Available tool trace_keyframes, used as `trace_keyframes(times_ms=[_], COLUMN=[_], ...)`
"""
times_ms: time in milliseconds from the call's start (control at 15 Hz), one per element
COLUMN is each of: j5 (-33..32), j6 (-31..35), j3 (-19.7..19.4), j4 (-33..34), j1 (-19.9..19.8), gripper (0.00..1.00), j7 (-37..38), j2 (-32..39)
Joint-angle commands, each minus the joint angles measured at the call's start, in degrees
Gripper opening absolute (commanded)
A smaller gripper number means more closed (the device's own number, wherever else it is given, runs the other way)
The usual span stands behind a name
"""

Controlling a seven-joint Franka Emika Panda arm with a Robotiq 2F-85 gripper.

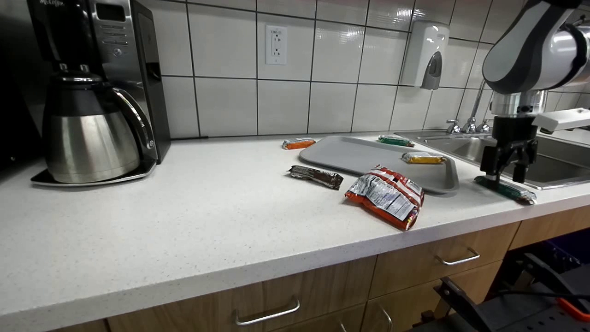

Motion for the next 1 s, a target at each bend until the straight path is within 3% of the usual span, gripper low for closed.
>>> trace_keyframes(times_ms=[0, 867, 933], j5=[1.2, 3.8, 4.0], j6=[1.5, 0.3, 0.3], j3=[0.4, 0.6, 0.7], j4=[-0.1, 0.8, 0.8], j1=[-1.6, -2.0, -2.0], gripper=[1.00, 1.00, 0.75], j7=[-2.0, -2.3, -2.4], j2=[0.7, 0.8, 0.7])
